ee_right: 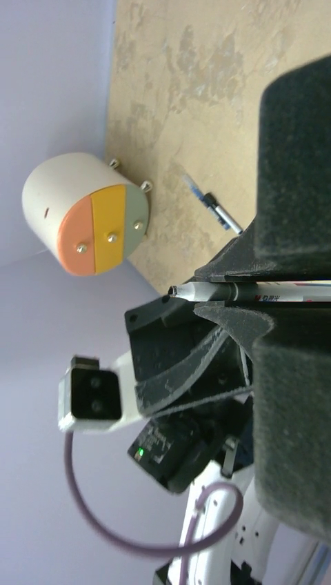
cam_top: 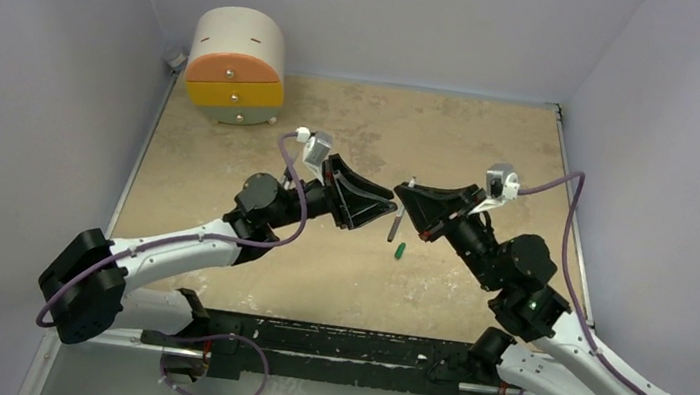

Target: Insert the pens into the pen caps

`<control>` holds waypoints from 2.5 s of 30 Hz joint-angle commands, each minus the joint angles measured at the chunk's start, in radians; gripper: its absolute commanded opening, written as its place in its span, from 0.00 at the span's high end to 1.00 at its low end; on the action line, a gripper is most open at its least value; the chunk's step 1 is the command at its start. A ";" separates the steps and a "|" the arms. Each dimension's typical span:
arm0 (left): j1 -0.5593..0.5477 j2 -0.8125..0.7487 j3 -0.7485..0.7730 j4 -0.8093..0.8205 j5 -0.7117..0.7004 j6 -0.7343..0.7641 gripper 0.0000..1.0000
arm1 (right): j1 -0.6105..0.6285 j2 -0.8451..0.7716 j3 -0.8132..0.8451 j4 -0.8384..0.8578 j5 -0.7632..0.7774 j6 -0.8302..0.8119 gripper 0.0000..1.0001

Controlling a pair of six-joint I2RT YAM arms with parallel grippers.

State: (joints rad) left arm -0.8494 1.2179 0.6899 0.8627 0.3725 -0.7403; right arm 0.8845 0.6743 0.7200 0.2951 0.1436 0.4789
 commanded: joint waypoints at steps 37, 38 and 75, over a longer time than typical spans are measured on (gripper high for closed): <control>-0.076 0.057 0.000 0.277 0.086 -0.110 0.69 | 0.002 -0.010 0.019 0.145 -0.053 -0.005 1.00; -0.076 0.056 -0.003 0.277 0.087 -0.109 0.75 | 0.002 -0.010 0.019 0.146 -0.050 -0.006 1.00; -0.050 -0.179 -0.012 -0.593 -0.531 0.476 1.00 | -0.021 0.481 0.057 -0.729 0.284 0.425 0.50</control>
State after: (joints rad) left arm -0.8986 1.0882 0.7124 0.2077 -0.1215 -0.2695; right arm 0.8848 1.0893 0.7502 -0.4244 0.4526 0.8562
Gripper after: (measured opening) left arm 0.073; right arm 0.486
